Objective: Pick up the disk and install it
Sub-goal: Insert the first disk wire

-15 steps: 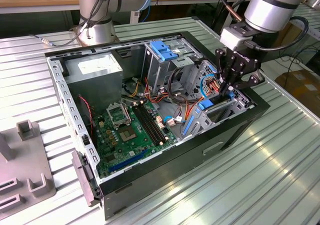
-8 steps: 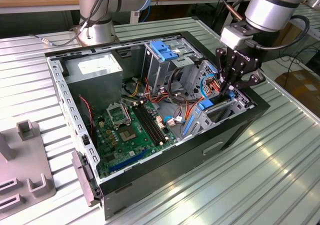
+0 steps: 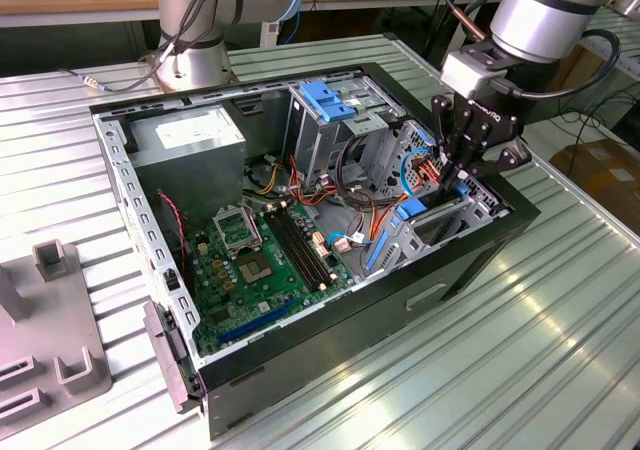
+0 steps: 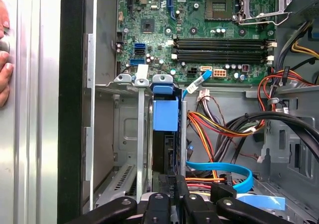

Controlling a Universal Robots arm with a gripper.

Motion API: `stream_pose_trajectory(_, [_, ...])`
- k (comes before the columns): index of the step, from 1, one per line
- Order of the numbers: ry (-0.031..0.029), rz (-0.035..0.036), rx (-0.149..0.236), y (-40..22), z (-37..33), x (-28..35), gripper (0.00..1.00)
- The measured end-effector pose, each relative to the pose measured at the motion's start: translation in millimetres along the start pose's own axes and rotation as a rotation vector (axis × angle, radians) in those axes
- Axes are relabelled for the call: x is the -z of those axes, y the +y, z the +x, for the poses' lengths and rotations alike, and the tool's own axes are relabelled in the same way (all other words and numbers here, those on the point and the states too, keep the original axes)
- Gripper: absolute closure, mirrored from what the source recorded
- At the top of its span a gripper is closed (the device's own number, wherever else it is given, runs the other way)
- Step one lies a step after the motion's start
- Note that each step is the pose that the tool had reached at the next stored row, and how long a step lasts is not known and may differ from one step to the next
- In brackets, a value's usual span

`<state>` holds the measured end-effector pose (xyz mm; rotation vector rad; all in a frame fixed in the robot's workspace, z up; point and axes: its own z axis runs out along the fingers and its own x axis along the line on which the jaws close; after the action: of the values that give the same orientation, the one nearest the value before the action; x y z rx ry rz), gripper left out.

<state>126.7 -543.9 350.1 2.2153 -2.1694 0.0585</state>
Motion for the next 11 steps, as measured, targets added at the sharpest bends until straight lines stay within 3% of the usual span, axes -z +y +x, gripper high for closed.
stream_pose_trajectory(11, [-0.0002, 0.0000, 0.000, 0.0, -1.7, -3.2, 0.84])
